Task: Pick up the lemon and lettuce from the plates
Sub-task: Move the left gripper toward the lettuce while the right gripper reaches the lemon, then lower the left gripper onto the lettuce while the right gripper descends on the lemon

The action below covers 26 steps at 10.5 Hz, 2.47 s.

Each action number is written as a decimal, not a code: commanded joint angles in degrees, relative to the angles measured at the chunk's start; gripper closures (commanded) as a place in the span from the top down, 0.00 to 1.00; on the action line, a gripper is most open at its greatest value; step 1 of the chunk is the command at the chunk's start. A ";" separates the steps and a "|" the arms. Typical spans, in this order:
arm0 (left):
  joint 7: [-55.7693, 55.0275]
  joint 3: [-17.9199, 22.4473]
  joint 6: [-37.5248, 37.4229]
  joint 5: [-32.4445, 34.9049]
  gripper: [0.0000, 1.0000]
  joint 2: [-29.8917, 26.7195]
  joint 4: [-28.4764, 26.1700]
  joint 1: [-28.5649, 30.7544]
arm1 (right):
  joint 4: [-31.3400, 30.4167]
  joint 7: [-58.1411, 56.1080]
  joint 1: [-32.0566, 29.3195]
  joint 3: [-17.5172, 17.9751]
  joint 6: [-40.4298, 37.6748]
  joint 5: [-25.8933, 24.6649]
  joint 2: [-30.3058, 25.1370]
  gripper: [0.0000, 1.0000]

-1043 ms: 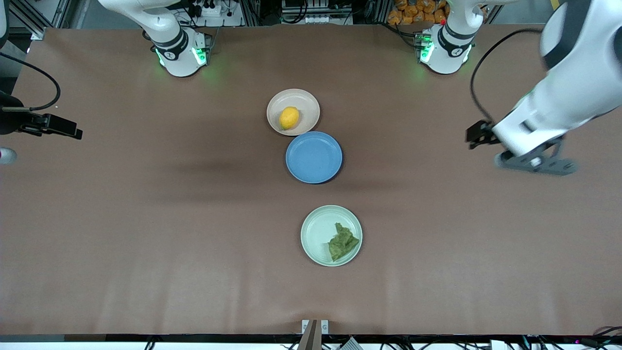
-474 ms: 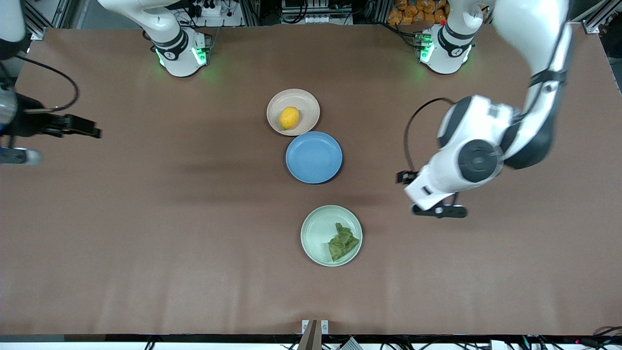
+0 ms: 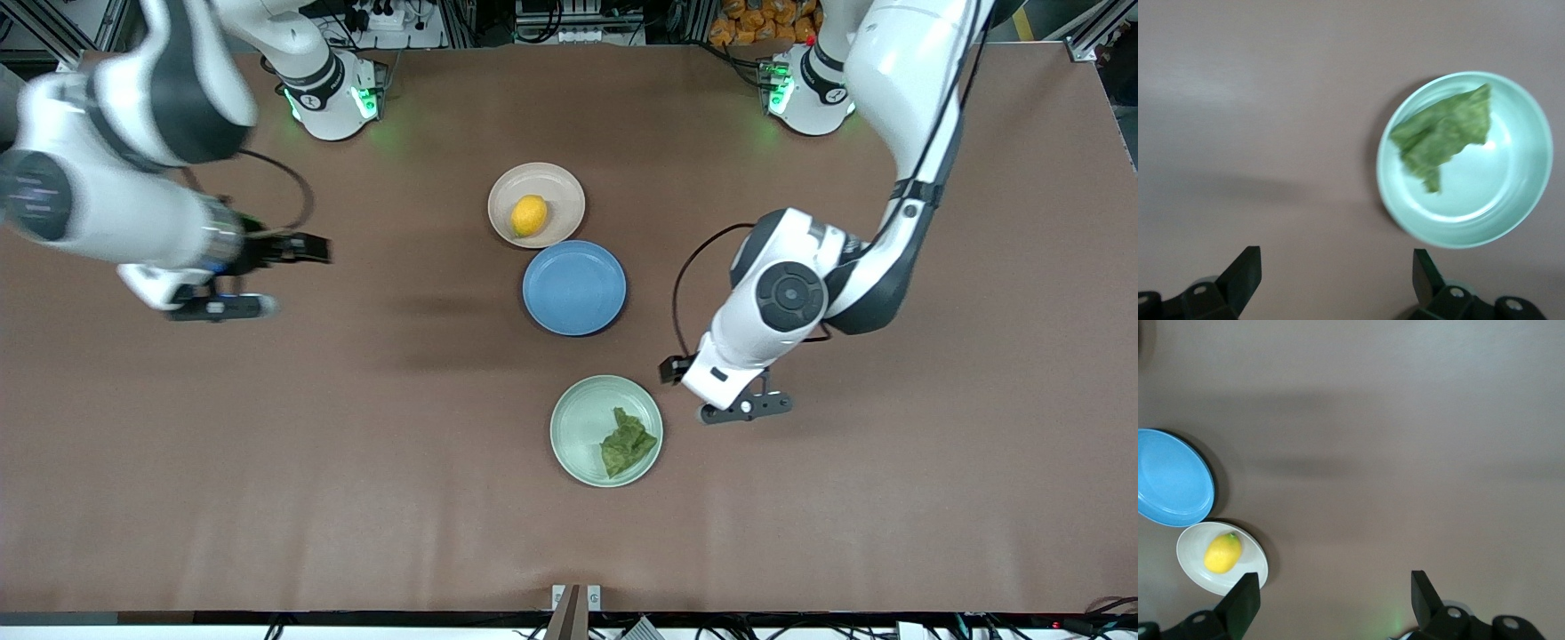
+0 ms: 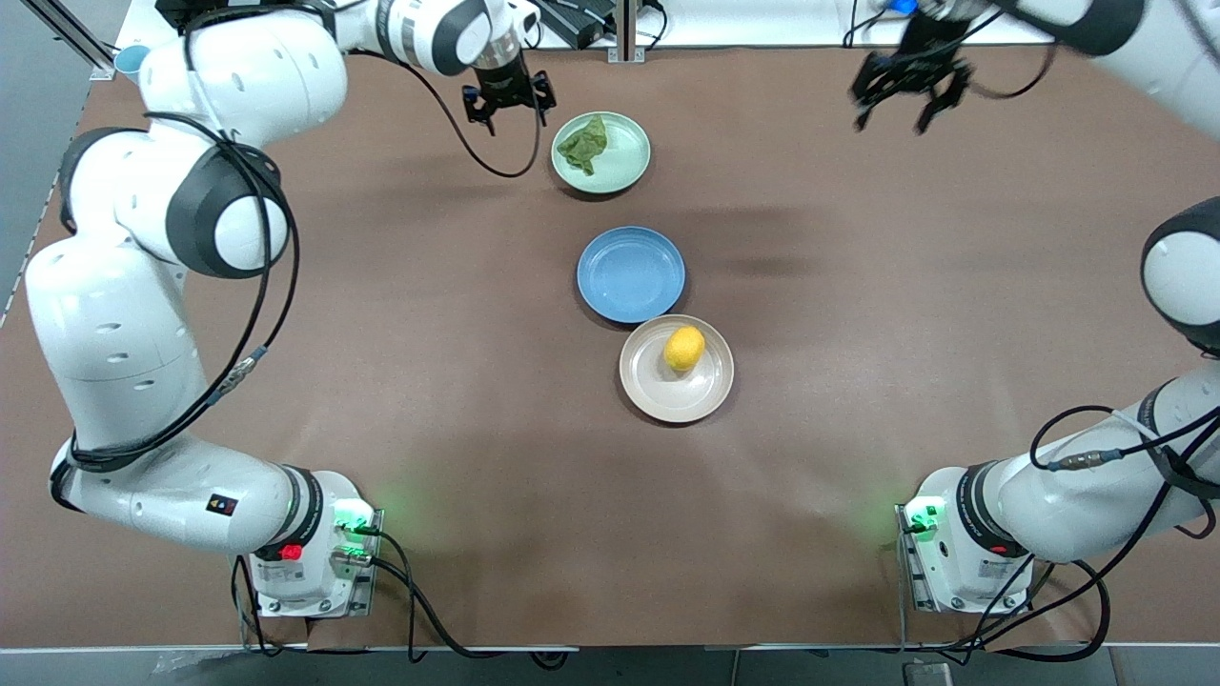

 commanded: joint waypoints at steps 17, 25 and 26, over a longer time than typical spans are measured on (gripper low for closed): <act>-12.23 7.89 44.21 0.29 1.00 18.79 1.54 -11.35 | -24.67 38.17 41.83 -0.08 46.49 5.35 13.22 1.00; -19.19 8.68 48.79 0.11 1.00 21.08 1.63 -11.88 | -25.64 41.25 45.80 -0.26 50.98 5.17 16.56 0.37; -19.28 8.68 48.79 0.11 1.00 21.34 1.63 -11.88 | -25.55 41.16 45.62 -0.26 50.89 5.17 16.56 0.30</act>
